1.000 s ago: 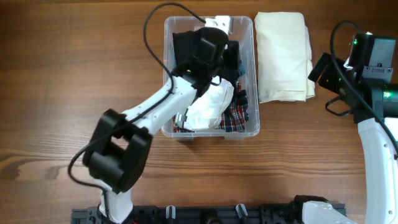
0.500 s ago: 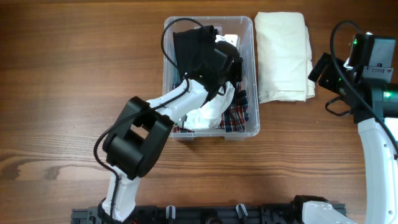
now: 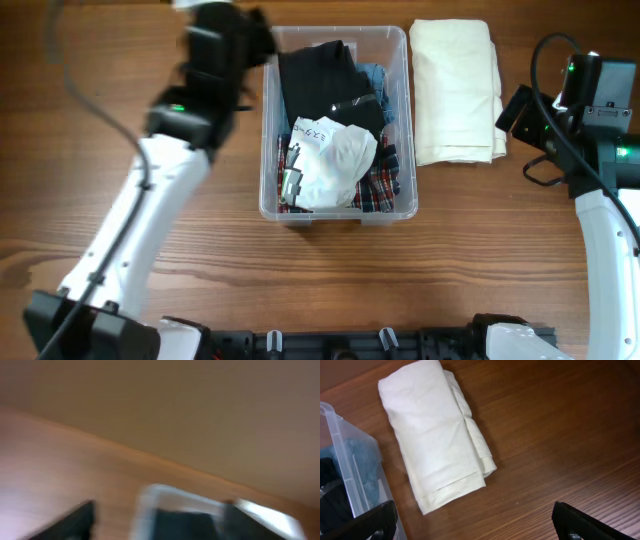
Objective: Pack container
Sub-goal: 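Withdraw the left gripper to the upper left of the table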
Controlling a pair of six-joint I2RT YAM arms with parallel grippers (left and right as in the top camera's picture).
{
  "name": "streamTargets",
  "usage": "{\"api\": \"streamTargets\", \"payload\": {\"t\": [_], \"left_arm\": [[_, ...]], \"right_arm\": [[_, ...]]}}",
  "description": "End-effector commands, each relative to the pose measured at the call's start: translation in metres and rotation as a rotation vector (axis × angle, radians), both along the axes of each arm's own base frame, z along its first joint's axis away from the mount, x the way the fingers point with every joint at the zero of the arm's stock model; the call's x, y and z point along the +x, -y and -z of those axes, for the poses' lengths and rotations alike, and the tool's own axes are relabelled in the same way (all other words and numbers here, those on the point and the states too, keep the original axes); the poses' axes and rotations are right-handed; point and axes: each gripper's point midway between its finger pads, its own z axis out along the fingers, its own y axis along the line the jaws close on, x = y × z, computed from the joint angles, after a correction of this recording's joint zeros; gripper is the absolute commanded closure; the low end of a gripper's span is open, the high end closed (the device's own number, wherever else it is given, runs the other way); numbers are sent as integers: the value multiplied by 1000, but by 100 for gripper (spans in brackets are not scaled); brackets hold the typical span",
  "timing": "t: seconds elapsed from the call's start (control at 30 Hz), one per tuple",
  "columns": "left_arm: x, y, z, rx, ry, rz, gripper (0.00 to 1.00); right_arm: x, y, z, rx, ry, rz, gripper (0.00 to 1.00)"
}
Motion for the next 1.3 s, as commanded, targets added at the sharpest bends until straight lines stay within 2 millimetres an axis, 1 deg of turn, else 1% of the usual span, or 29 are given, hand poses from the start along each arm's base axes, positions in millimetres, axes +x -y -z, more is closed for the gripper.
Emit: {"api": "streamTargets", "payload": {"t": [0.0, 0.1, 0.17, 0.3, 0.37, 0.47, 1.27], "left_arm": [[-8, -97, 21, 69, -91, -251, 0], [-21, -147, 35, 77, -166, -357, 0], [-28, -170, 40, 77, -192, -406, 0], [-38, -202, 43, 72, -212, -478, 0], [-41, -210, 43, 70, -214, -497, 0], [-43, -215, 43, 69, -214, -510, 0], [-43, -215, 43, 68, -214, -510, 1]], "right_arm": [[0, 2, -4, -16, 10, -2, 0], [0, 2, -4, -16, 10, -2, 0], [0, 2, -4, -16, 10, -2, 0], [0, 2, -4, -16, 10, -2, 0], [0, 2, -4, -16, 10, -2, 0], [0, 2, -4, -16, 10, -2, 0], [0, 2, -5, -15, 10, -1, 0]]}}
